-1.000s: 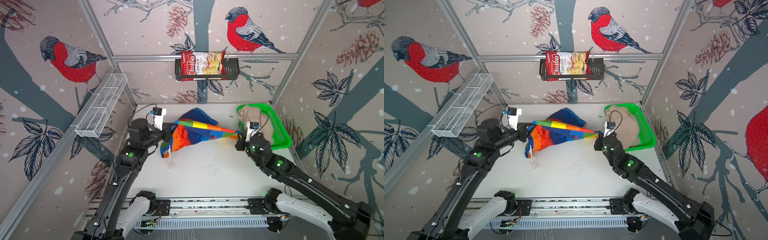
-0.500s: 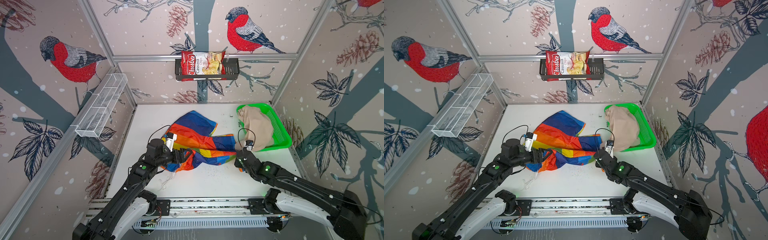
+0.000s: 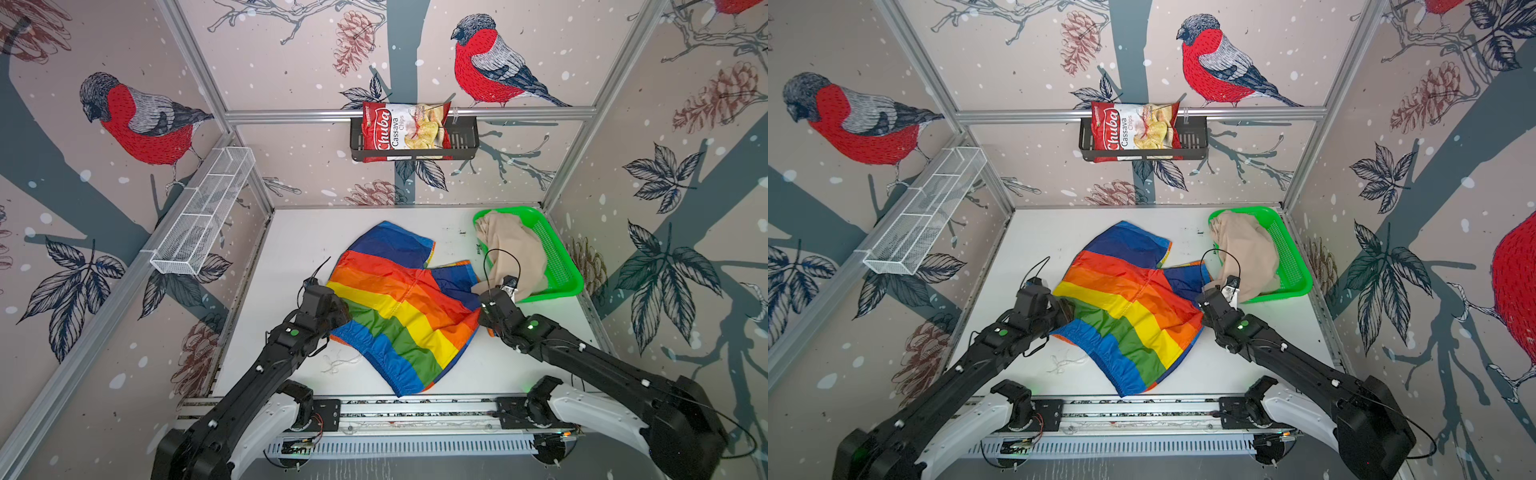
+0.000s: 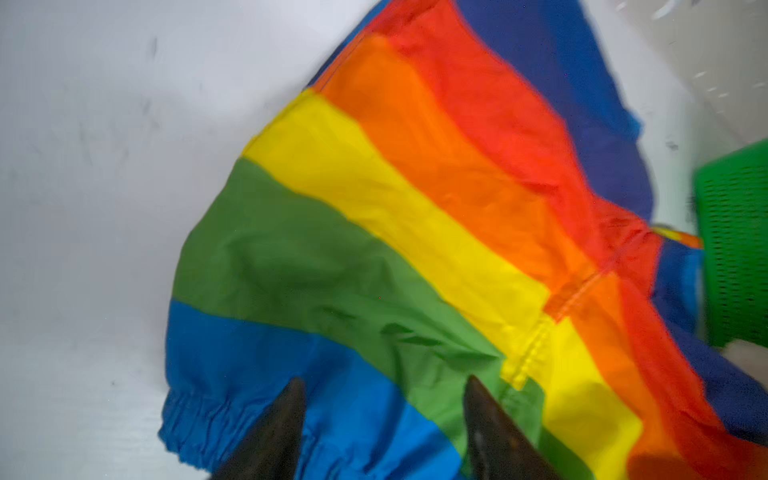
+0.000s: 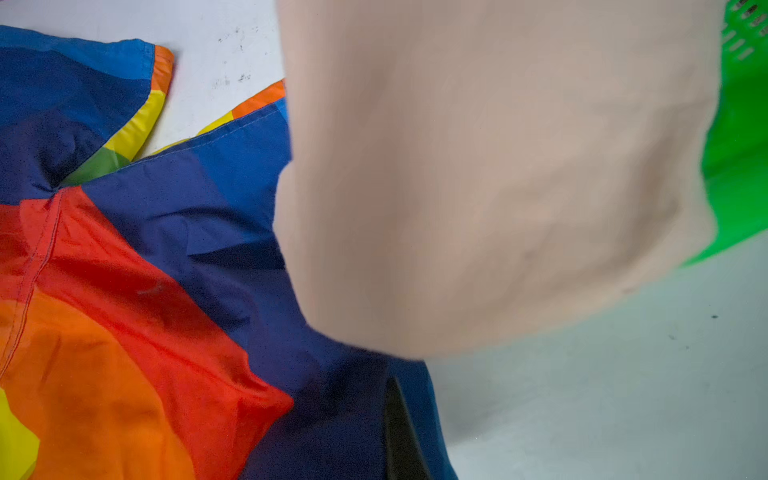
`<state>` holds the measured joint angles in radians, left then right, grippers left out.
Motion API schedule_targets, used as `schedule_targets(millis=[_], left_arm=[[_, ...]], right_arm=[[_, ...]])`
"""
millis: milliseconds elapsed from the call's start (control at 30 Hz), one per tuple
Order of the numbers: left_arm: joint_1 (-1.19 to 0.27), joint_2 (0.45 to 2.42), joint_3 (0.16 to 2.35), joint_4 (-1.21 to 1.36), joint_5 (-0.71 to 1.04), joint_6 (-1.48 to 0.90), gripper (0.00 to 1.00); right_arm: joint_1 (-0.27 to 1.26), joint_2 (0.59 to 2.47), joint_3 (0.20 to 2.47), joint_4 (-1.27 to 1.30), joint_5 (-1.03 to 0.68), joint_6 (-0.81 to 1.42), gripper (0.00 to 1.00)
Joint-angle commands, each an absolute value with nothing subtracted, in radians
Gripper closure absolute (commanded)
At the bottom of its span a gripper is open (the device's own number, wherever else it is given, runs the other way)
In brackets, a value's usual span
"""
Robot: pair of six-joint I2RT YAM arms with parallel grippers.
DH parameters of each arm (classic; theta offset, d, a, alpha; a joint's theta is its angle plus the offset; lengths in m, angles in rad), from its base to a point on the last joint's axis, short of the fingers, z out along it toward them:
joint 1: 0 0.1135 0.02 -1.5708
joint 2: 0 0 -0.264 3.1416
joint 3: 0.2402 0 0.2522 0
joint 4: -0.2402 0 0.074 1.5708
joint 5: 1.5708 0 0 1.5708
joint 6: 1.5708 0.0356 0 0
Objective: Fold and stack the shorts
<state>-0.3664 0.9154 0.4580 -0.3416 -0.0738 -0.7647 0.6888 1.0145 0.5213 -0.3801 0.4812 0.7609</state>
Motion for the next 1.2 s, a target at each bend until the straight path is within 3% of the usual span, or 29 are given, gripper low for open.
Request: schedule_targets(millis=[0,67,233,433,600,833,900,967,1033,1100,1167], left_arm=[[-0.351,0.992,0.439,-0.136,-0.098,-0.829,0.65],[-0.346,1.061,0.445,-0.085,-0.113,-0.811,0.71],[-0.297,1.257,0.45,0.1,-0.091,-0.799,0.99],[-0.249,1.485,0.564,0.281,-0.096,-0.742,1.0],[-0.195,1.731,0.813,0.351,-0.05,-0.662,1.0],[-0.137,2.128,1.42,0.197,0.318,-0.51,0.98],[-0.146,2.208,1.597,0.058,0.358,-0.473,0.96],[-0.165,2.209,1.632,0.025,0.363,-0.443,0.89],[-0.194,2.17,1.6,0.017,0.351,-0.41,0.67],[-0.238,2.126,1.564,-0.022,0.294,-0.368,0.39],[-0.278,2.096,1.529,-0.064,0.238,-0.337,0.27]], right_arm=[[0.689,1.005,0.523,-0.353,0.461,0.746,1.0],[0.689,0.995,0.52,-0.346,0.459,0.743,1.0],[0.69,0.995,0.518,-0.315,0.444,0.732,1.0],[0.716,1.038,0.538,-0.293,0.433,0.735,1.0],[0.84,1.124,0.57,-0.261,0.457,0.757,1.0],[1.068,1.309,0.669,-0.221,0.489,0.756,1.0],[1.105,1.356,0.691,-0.198,0.478,0.749,1.0],[1.113,1.39,0.707,-0.193,0.478,0.761,1.0],[1.108,1.408,0.711,-0.197,0.489,0.781,1.0],[1.081,1.403,0.701,-0.185,0.475,0.787,1.0],[1.038,1.385,0.687,-0.166,0.434,0.779,1.0]])
